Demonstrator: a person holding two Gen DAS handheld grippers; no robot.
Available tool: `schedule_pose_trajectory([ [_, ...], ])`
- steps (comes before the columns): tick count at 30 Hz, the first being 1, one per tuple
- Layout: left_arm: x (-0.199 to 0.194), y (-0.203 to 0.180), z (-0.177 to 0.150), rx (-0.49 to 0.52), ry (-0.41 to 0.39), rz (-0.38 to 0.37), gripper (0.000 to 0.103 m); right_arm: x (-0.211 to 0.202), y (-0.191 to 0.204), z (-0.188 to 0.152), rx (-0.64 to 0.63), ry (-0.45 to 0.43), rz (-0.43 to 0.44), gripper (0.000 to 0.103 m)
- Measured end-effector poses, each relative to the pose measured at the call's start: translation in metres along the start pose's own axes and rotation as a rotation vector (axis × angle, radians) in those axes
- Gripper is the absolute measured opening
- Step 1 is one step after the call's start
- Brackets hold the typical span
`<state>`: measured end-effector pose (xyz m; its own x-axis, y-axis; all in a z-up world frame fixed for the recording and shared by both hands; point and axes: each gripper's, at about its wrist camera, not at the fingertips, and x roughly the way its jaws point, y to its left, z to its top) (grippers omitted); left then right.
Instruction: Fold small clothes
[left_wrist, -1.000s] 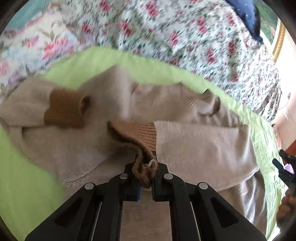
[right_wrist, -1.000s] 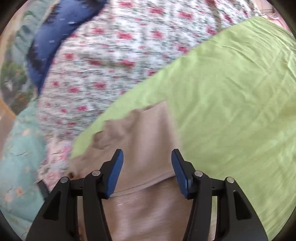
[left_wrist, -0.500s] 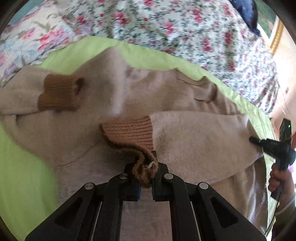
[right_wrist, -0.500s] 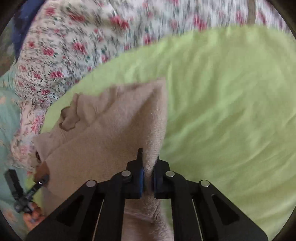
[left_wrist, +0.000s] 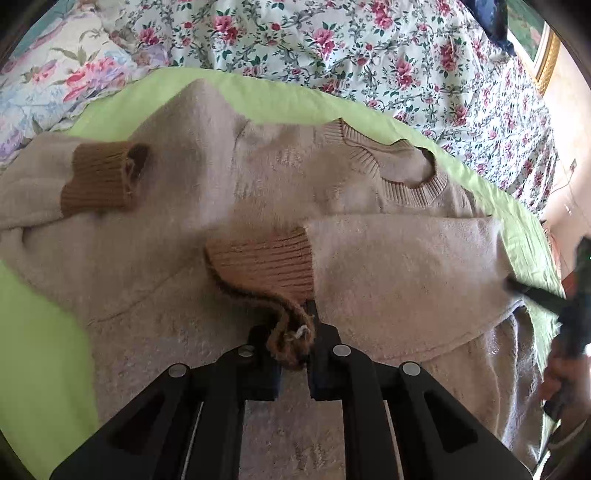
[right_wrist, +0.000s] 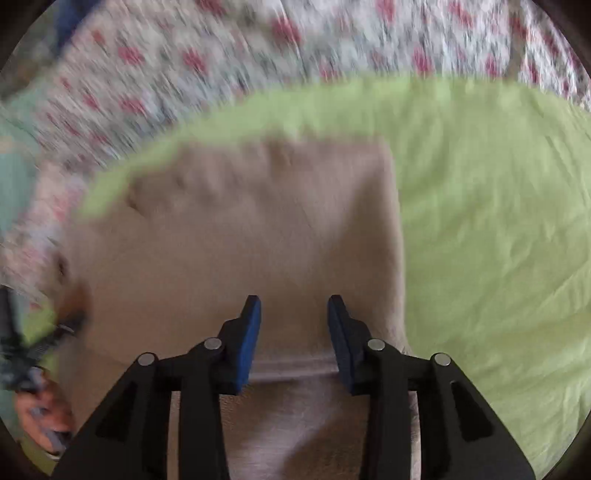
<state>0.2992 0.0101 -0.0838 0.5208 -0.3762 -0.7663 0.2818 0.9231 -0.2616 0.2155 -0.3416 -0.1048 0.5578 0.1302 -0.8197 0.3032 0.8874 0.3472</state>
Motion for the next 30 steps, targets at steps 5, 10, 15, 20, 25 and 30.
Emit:
schedule_pose_trajectory([
  [5, -0.04, 0.035, -0.014, -0.007, -0.036, 0.119, 0.018, -0.043, -0.005, -0.007, 0.073, -0.069, 0.062, 0.04],
  [10, -0.067, 0.066, 0.001, 0.025, -0.087, 0.257, 0.034, -0.068, 0.025, -0.027, 0.054, -0.08, 0.185, 0.051],
  [15, -0.051, 0.065, 0.034, 0.15, -0.118, 0.365, 0.098, -0.071, 0.048, -0.05, 0.079, -0.052, 0.269, 0.051],
  [20, -0.01, 0.068, 0.065, 0.235, -0.089, 0.444, 0.098, -0.064, 0.056, -0.061, 0.086, -0.013, 0.287, 0.052],
  [25, 0.012, 0.097, 0.077, 0.16, -0.016, 0.393, 0.028, -0.067, 0.051, -0.069, 0.101, -0.012, 0.279, 0.052],
  [30, -0.043, 0.094, 0.073, 0.034, -0.124, 0.284, 0.012, -0.072, 0.046, -0.075, 0.113, -0.037, 0.279, 0.052],
])
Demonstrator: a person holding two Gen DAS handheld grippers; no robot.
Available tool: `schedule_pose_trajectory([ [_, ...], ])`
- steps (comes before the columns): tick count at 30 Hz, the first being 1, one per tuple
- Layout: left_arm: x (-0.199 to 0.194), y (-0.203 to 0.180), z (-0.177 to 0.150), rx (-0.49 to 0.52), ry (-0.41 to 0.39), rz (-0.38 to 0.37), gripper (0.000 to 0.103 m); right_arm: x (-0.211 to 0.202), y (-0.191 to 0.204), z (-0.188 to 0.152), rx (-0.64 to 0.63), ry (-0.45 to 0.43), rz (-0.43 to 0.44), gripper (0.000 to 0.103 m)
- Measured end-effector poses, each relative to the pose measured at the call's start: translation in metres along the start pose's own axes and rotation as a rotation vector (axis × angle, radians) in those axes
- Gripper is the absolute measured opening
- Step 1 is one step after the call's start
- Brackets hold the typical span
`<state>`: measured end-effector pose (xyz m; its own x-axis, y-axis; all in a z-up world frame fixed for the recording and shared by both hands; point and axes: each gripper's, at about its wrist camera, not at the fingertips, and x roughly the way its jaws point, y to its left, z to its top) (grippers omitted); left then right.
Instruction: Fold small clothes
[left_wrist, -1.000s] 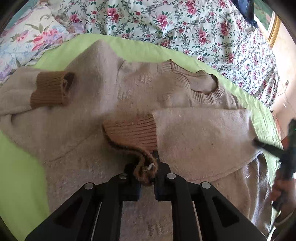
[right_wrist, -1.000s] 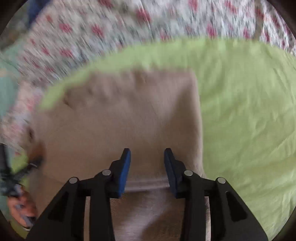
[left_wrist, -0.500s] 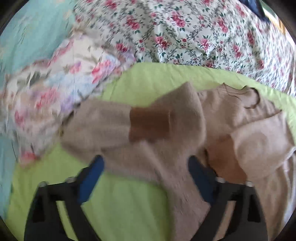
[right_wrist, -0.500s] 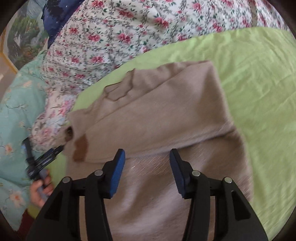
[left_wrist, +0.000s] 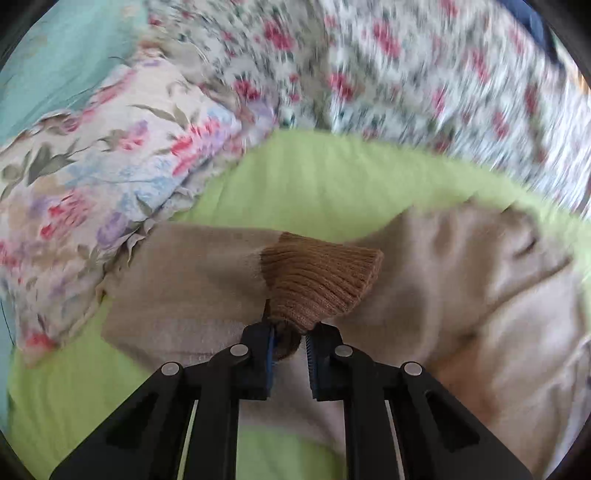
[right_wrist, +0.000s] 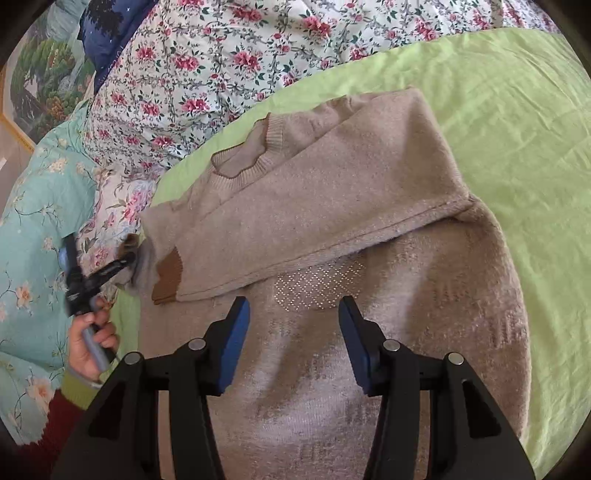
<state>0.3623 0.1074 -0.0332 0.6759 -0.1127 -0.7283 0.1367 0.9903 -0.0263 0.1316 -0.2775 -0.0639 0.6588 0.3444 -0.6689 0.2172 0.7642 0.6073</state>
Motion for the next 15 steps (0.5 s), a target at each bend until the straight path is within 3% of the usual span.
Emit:
schedule_pose_trajectory([
  [4, -0.05, -0.026, -0.002, -0.029, -0.073, -0.144, 0.012, -0.011, -0.002, -0.001, 0.006, -0.028, 0.007, 0.052],
  [8, -0.08, -0.09, -0.007, 0.002, -0.089, -0.329, 0.012, -0.029, -0.01, -0.001, 0.022, -0.069, 0.004, 0.052],
  [11, -0.082, -0.149, -0.016, 0.06, -0.065, -0.431, 0.012, -0.04, -0.02, -0.001, 0.038, -0.091, -0.006, 0.052],
  [15, -0.058, -0.223, -0.033, 0.137, 0.007, -0.473, 0.012, -0.05, -0.035, -0.002, 0.053, -0.108, -0.017, 0.052],
])
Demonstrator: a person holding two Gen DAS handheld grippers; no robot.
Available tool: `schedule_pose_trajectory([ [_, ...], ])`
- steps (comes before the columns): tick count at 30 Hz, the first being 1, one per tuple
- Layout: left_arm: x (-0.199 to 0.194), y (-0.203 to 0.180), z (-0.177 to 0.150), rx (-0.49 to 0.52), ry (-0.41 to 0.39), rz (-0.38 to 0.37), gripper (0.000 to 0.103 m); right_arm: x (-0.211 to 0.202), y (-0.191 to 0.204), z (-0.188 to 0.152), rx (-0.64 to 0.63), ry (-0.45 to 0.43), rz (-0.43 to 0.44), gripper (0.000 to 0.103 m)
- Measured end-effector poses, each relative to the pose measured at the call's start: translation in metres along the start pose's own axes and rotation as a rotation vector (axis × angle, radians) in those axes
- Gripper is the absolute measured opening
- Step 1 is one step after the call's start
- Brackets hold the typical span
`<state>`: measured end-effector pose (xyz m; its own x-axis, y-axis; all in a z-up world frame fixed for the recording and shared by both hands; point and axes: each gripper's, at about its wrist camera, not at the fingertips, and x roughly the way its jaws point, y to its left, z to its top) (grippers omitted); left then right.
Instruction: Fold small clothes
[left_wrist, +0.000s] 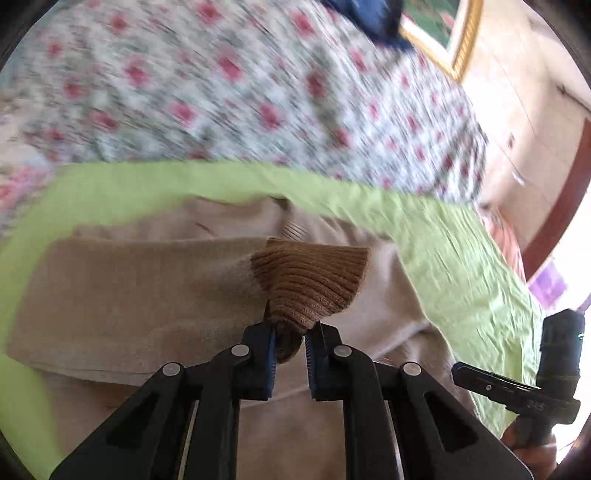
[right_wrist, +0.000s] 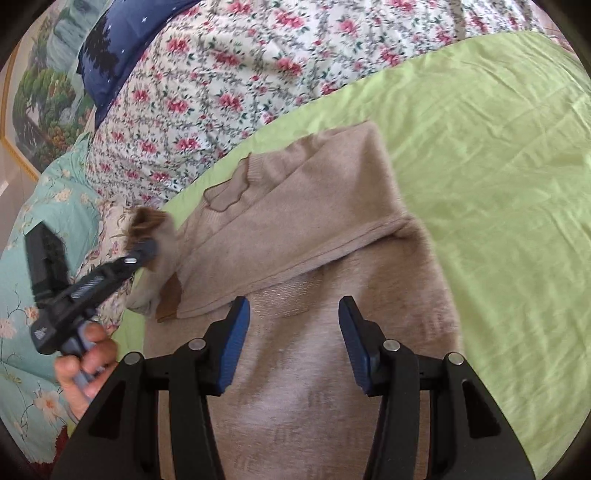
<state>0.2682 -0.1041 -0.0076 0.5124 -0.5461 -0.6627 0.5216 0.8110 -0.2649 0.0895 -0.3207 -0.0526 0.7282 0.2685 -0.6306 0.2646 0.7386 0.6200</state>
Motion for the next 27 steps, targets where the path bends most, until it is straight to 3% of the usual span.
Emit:
schedule_pose_trajectory([
  [5, 0.067, -0.026, -0.014, 0.013, 0.106, 0.002, 0.013, -0.003, -0.015, 0.003, 0.028, -0.006, -0.015, 0.052],
  [9, 0.094, -0.023, -0.029, 0.021, 0.176, 0.007, 0.03, 0.003, -0.012, 0.008, 0.025, -0.003, 0.0, 0.052],
  [12, 0.076, -0.022, -0.034, 0.021, 0.164, -0.011, 0.057, 0.012, -0.002, 0.011, 0.008, 0.008, 0.021, 0.052],
  [13, 0.064, -0.019, -0.037, 0.021, 0.147, -0.002, 0.061, 0.017, 0.001, 0.012, 0.001, 0.017, 0.029, 0.052],
  [17, 0.014, 0.002, -0.048, 0.002, 0.084, 0.02, 0.063, 0.048, 0.02, 0.022, -0.032, 0.063, 0.064, 0.052],
  [20, -0.025, 0.039, -0.058, -0.038, 0.03, 0.141, 0.069, 0.076, 0.031, 0.033, -0.049, 0.097, 0.063, 0.052],
  [24, -0.06, 0.109, -0.066, -0.157, 0.002, 0.398, 0.073, 0.118, 0.036, 0.048, -0.042, 0.132, 0.035, 0.064],
  [27, -0.063, 0.157, -0.071, -0.264, 0.04, 0.454, 0.074, 0.141, 0.041, 0.054, -0.045, 0.157, 0.025, 0.062],
])
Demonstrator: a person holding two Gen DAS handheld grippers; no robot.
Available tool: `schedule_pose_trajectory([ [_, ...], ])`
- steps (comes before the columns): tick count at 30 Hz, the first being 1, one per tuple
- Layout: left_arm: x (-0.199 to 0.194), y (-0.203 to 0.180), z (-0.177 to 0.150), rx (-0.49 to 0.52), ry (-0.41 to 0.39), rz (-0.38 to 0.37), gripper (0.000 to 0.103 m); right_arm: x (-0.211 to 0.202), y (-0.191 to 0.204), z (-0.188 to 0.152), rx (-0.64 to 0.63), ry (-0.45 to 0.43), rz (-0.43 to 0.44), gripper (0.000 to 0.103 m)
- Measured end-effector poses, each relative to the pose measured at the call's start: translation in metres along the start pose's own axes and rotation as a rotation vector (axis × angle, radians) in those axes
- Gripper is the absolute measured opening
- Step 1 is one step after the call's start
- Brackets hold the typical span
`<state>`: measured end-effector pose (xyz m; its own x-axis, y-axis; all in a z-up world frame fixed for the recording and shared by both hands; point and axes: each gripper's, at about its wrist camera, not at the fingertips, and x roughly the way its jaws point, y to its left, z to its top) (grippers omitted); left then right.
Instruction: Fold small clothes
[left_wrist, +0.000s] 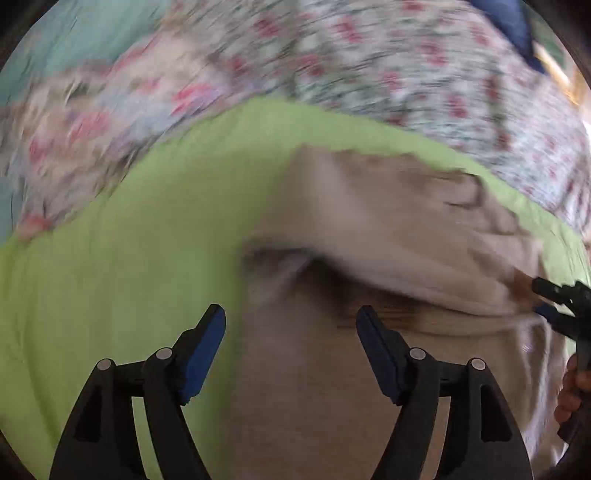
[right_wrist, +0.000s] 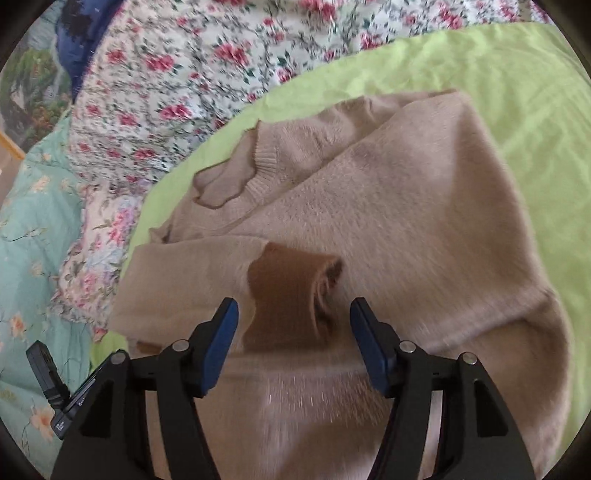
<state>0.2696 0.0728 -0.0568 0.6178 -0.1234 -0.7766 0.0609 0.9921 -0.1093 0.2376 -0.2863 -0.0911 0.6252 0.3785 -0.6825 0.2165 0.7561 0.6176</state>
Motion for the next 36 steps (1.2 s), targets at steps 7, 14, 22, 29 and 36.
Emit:
schedule_pose_trajectory([
  [7, 0.049, 0.002, 0.02, 0.041, 0.08, 0.099, 0.075, -0.052, 0.038, 0.026, -0.118, -0.141, 0.092, 0.008],
  [14, 0.033, 0.006, 0.021, -0.073, -0.012, 0.198, 0.072, -0.118, -0.01, 0.029, -0.128, -0.261, -0.072, 0.007],
  [22, 0.027, 0.002, 0.007, -0.085, 0.01, 0.171, 0.073, -0.061, -0.068, 0.007, -0.033, -0.063, -0.193, 0.011],
  [29, 0.027, 0.021, 0.008, -0.17, -0.008, 0.07, 0.074, -0.114, -0.006, 0.006, -0.134, -0.237, -0.124, 0.059],
  [36, 0.023, 0.025, 0.002, -0.221, -0.031, 0.028, 0.075, 0.013, 0.121, 0.025, -0.284, 0.072, 0.268, 0.077],
])
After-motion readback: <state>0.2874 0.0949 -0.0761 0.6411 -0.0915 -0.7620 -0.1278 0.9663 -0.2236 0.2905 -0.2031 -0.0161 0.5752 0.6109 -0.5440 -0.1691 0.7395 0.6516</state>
